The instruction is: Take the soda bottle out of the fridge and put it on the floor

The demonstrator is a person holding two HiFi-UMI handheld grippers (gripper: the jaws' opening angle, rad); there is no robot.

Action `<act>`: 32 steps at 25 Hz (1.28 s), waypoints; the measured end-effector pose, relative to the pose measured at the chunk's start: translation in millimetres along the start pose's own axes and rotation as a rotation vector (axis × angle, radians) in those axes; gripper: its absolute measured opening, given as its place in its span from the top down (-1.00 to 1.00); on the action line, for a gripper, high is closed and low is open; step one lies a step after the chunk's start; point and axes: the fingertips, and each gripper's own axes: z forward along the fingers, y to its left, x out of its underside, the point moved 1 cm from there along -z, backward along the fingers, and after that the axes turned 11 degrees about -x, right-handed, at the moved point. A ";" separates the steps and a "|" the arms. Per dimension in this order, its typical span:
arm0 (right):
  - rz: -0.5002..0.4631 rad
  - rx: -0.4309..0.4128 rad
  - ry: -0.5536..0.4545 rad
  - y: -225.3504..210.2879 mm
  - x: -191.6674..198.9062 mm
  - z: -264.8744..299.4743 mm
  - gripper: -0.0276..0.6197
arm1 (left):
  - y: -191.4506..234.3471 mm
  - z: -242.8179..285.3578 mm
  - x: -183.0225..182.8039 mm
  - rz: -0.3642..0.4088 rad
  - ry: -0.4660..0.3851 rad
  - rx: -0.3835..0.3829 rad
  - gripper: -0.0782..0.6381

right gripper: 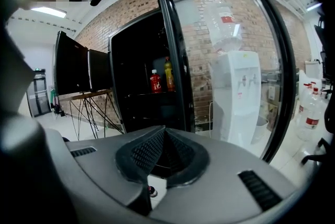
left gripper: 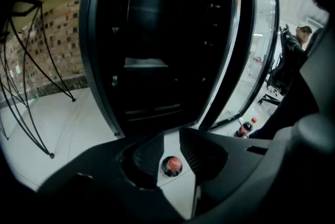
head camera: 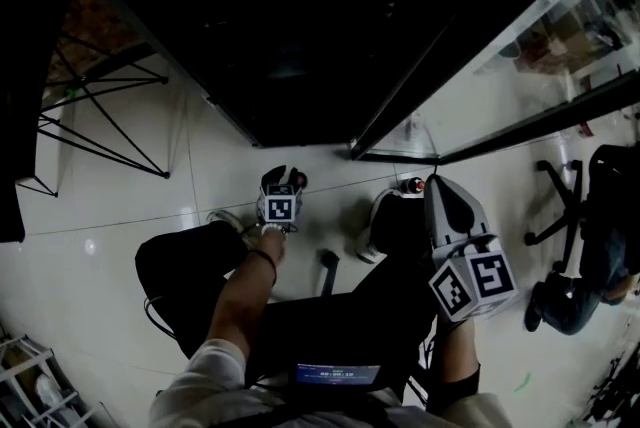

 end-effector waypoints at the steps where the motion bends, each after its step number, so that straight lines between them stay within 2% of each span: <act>1: 0.002 0.000 0.000 0.2 0.2 -0.2 0.89 | 3.2 -13.3 -16.4 -0.016 -0.044 -0.010 0.58; 3: 0.011 0.000 0.001 1.7 0.4 -4.3 0.89 | 9.2 -45.0 -48.1 -0.038 -0.131 -0.038 0.77; 9: 0.024 -0.011 -0.043 4.5 -11.2 -6.5 0.89 | 26.8 -126.4 -144.3 -0.106 -0.332 -0.055 0.78; 17: 0.079 -0.030 -0.095 14.6 -17.9 -25.8 0.89 | 26.5 -251.5 -224.6 -0.159 -0.490 -0.019 0.78; 24: 0.094 -0.030 -0.105 18.5 -17.2 -30.6 0.89 | 21.5 -340.5 -254.0 -0.171 -0.557 0.035 0.78; 32: 0.078 -0.043 -0.110 25.2 -19.8 -32.9 0.89 | 19.8 -392.8 -261.5 -0.143 -0.589 0.052 0.78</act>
